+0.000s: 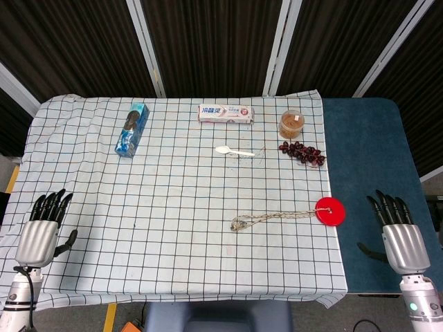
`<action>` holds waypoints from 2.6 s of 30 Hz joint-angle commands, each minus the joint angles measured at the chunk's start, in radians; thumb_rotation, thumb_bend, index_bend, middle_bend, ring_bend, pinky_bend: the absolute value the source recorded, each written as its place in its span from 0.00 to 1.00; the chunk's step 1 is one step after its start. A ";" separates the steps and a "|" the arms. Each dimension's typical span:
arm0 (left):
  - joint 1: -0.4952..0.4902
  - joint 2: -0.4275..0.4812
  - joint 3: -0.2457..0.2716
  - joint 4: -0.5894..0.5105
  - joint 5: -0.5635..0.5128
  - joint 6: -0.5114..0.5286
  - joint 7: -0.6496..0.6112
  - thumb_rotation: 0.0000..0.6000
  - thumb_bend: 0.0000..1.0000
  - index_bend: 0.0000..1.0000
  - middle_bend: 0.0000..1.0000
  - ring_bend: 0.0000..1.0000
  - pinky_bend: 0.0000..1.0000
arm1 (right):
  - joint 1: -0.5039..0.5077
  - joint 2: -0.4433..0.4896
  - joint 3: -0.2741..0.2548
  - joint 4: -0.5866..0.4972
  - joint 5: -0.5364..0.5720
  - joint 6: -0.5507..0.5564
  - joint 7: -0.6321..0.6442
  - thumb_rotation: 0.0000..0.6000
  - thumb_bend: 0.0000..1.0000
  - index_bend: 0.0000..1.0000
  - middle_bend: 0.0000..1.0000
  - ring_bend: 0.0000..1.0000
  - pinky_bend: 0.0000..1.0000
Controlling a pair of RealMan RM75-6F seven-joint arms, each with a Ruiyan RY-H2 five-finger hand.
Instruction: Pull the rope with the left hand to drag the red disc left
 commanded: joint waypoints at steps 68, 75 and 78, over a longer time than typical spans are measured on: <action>-0.840 -0.621 -0.250 0.285 -0.540 -0.835 0.072 1.00 0.34 0.06 0.00 0.00 0.00 | -0.062 0.043 0.057 0.119 0.108 0.058 0.175 1.00 0.27 0.00 0.00 0.00 0.00; -0.878 -0.660 -0.236 0.339 -0.594 -0.816 0.119 1.00 0.34 0.19 0.00 0.00 0.00 | -0.067 0.041 0.059 0.140 0.115 0.055 0.198 1.00 0.27 0.00 0.00 0.00 0.00; -0.888 -0.676 -0.228 0.358 -0.616 -0.789 0.146 1.00 0.34 0.26 0.01 0.00 0.00 | -0.068 0.038 0.061 0.153 0.119 0.053 0.209 1.00 0.27 0.00 0.00 0.00 0.00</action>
